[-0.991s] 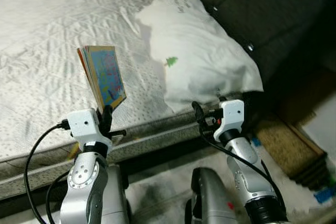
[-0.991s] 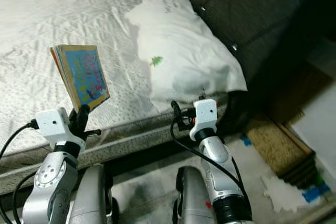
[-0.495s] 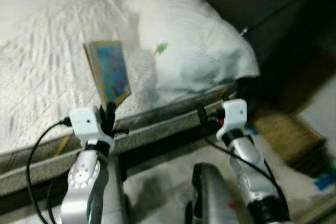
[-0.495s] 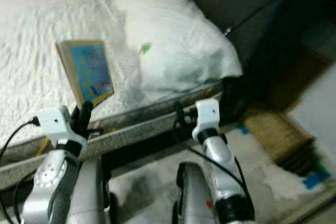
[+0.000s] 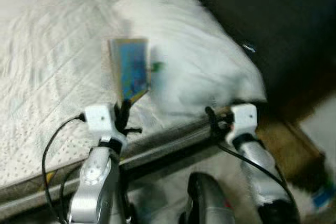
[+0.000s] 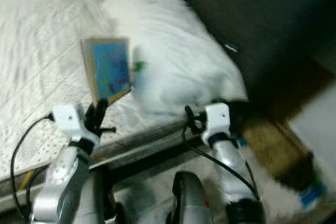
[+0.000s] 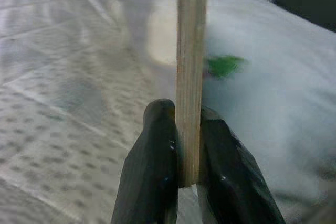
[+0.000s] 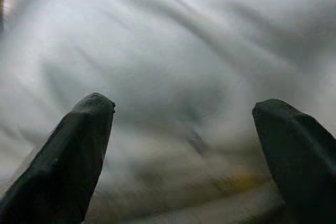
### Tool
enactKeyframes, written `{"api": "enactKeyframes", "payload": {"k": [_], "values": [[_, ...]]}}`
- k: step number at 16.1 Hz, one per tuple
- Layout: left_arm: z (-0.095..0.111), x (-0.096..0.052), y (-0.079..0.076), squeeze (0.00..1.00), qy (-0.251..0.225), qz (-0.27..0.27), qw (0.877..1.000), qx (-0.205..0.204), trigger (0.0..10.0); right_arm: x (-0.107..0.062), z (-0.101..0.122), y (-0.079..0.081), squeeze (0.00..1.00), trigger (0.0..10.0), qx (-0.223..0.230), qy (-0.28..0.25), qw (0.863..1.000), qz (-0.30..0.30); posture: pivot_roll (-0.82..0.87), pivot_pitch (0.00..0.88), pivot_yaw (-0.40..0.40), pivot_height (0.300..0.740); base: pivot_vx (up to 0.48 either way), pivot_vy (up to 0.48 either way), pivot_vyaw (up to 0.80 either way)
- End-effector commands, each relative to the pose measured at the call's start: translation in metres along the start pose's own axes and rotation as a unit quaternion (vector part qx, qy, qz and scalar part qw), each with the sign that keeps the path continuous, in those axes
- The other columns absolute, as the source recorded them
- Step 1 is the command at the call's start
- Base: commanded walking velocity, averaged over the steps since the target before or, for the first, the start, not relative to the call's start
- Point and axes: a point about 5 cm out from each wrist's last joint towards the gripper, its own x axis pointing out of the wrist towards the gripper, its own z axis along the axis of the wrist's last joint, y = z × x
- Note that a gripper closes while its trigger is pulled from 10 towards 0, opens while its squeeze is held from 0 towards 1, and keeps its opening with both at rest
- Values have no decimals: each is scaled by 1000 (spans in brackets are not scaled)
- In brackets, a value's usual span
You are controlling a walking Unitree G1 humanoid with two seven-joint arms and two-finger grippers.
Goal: Clean up the room
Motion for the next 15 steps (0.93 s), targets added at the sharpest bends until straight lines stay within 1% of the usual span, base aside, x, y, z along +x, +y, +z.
{"api": "enactKeyframes", "payload": {"k": [1,4,8,14,15], "values": [[-2,-5,9,0,3,30,1000,1,10000,-4,-5,4,0,10000,-2,9,1000,12,-41,190,-32,531,0,0,0],[-4,-5,10,0,8,36,999,3,10000,-3,-6,3,0,10000,5,10,1000,8,-43,189,-31,531,0,0,0],[-3,-2,11,0,5,45,999,3,10000,-3,-6,3,0,10000,4,9,1000,10,-43,189,-32,531,0,0,0],[-3,-1,10,0,4,45,999,-2,10000,-3,-6,3,0,10000,2,8,1000,11,-44,182,-31,531,0,0,0],[-3,0,10,0,3,47,999,-3,10000,-3,-6,3,0,10000,-4,7,1000,14,-44,181,-31,531,0,0,0]]}}
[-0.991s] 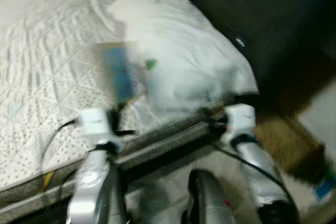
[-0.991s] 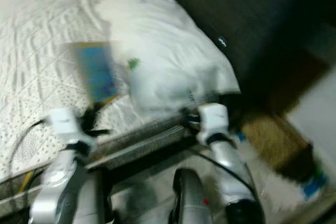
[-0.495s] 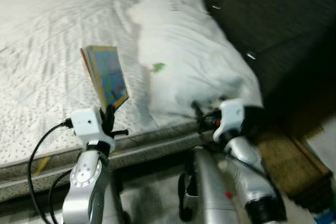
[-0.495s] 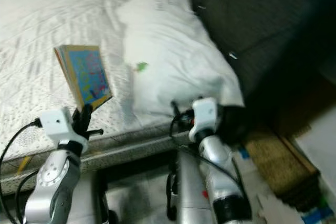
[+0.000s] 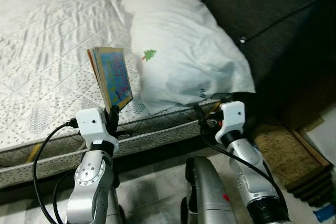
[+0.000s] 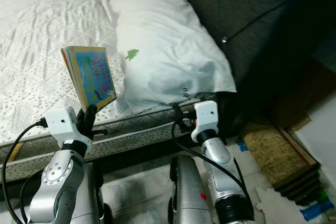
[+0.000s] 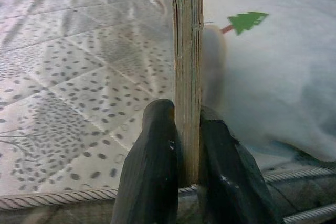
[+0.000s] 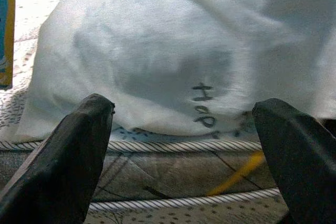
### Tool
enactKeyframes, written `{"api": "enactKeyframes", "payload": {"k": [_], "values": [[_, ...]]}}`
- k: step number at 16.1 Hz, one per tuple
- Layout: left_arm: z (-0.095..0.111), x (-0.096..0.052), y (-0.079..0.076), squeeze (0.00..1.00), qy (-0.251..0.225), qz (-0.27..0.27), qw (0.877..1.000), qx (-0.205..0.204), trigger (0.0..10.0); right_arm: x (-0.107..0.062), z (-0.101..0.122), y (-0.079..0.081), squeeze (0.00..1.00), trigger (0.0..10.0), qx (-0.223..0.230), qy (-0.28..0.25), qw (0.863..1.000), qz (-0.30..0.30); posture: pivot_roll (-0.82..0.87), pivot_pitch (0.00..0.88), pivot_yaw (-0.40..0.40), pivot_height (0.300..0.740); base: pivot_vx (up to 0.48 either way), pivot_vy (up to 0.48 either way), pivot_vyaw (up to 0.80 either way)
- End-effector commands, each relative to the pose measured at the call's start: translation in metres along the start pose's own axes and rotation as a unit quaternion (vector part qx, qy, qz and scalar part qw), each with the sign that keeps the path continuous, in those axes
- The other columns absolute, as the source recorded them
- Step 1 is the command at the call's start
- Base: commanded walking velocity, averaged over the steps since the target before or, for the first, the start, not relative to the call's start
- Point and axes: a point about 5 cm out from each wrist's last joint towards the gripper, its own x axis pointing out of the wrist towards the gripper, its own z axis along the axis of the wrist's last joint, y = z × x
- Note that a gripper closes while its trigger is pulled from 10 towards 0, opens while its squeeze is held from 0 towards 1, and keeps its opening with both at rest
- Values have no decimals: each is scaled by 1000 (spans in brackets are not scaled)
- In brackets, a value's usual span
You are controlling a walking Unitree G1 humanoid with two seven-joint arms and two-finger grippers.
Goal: Clean up the room
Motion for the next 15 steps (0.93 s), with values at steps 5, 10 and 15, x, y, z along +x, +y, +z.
{"api": "enactKeyframes", "payload": {"k": [5,10,15], "values": [[8,3,8,0,-23,25,998,-48,10000,-3,-2,1,0,10000,-2,-1,1000,8,-54,182,-35,480,0,0,0],[14,12,-11,0,10,-10,987,-158,10000,-6,-3,-11,0,10000,-11,6,1000,-6,-63,192,-41,480,0,0,0],[22,4,-39,0,78,-76,964,-243,10000,-7,-5,-12,0,10000,-13,12,1000,-8,-57,202,-47,480,0,0,0]]}}
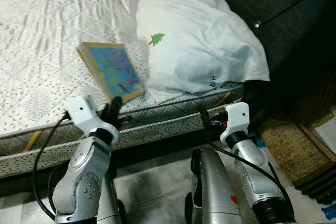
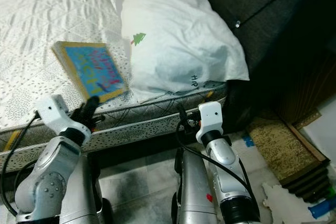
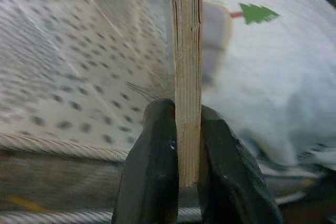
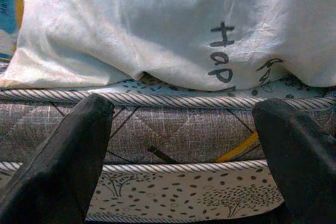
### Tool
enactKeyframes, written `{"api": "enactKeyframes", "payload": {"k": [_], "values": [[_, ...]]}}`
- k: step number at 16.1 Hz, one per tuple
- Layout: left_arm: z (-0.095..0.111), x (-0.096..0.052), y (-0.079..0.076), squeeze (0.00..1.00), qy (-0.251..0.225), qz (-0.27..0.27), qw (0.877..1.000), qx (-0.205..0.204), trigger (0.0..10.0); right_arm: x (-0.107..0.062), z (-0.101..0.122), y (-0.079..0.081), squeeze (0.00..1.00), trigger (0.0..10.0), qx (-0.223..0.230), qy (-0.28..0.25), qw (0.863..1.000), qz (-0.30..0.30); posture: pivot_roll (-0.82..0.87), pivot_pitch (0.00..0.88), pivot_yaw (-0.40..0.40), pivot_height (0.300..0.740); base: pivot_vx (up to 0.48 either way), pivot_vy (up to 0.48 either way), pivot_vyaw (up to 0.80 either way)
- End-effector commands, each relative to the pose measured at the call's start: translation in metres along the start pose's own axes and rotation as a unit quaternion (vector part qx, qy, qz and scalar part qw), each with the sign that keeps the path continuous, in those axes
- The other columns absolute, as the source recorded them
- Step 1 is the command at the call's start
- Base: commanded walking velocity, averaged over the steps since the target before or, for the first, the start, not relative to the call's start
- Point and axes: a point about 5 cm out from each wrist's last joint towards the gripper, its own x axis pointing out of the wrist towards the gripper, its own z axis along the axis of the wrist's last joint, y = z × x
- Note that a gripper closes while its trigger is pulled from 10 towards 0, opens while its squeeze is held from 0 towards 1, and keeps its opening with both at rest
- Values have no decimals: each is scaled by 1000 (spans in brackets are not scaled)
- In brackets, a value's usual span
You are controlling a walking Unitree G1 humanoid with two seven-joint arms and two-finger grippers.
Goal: Clean up the room
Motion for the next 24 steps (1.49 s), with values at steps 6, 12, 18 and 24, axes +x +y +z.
{"api": "enactKeyframes", "payload": {"k": [6,12,18,24], "values": [[-18,-3,-21,0,129,-25,986,-106,10000,-1,-3,-3,0,10000,-4,8,1000,-2,-53,202,-47,480,0,0,0],[-16,20,20,0,163,27,984,-69,10000,2,-3,-2,0,10000,-6,7,1000,0,-46,194,-56,480,0,0,0],[-4,44,41,1000,172,48,982,-55,10000,1,-2,-4,0,10000,-11,4,1000,-3,-56,192,-52,480,0,0,0],[13,55,65,1000,161,71,984,-8,10000,1,-2,-4,0,10000,-13,2,1000,-4,-53,191,-52,480,0,0,0]]}}
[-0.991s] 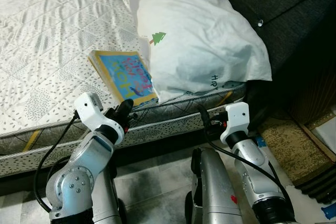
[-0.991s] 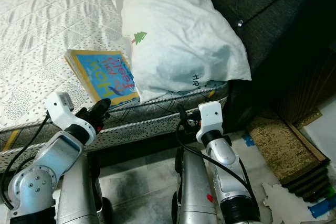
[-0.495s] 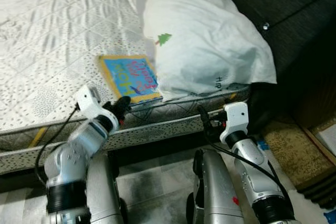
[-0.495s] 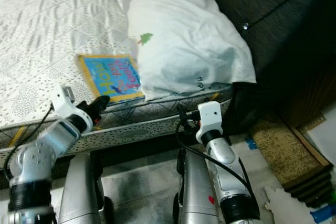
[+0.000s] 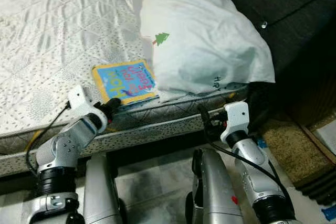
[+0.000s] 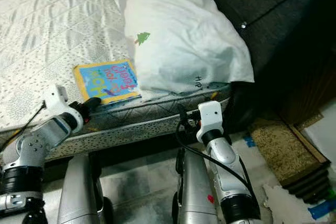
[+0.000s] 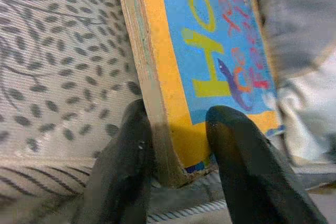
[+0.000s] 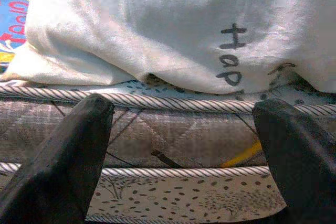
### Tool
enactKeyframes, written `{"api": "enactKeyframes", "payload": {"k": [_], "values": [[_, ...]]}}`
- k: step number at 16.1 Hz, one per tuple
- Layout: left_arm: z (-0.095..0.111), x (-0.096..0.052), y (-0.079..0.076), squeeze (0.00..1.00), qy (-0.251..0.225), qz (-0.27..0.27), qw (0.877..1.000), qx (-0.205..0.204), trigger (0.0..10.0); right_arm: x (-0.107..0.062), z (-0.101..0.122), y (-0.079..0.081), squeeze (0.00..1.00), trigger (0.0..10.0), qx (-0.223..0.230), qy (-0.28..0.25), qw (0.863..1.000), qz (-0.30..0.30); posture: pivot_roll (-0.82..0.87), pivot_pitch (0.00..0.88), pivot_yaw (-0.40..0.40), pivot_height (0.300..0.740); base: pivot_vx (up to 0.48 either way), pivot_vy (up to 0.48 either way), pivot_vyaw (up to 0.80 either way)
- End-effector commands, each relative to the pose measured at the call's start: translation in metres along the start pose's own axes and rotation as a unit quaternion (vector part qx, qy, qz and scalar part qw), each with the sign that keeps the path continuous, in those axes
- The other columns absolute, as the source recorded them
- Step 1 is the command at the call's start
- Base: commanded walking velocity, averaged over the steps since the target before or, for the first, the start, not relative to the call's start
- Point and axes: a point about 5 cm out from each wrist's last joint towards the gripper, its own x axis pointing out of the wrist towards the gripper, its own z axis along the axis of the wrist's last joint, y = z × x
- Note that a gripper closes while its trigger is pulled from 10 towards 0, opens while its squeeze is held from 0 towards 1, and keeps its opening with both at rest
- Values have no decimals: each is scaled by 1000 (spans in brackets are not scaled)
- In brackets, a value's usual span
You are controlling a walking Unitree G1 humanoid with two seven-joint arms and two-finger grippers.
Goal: Clean up the room
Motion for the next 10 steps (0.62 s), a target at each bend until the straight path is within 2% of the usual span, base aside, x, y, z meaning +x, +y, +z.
{"api": "enactKeyframes", "payload": {"k": [1,4,7,8,10], "values": [[1,3,3,1000,5,15,1000,19,10000,-1,-1,-2,0,10000,-3,1,1000,-4,-53,191,-52,480,0,0,0],[19,2,17,1000,-26,45,998,43,10000,1,-1,0,0,10000,-3,1,1000,-2,-48,187,-52,480,0,0,0],[29,1,26,1000,-42,59,996,55,10000,1,-2,1,0,10000,-4,1,1000,-2,-47,185,-54,480,0,0,0],[39,-1,36,1000,-68,91,991,64,10000,1,-2,0,0,10000,-5,2,1000,-1,-47,183,-55,480,0,0,0],[44,-3,43,1000,-78,109,988,72,10000,1,-2,0,0,10000,-7,2,1000,-1,-47,183,-55,480,0,0,0]]}}
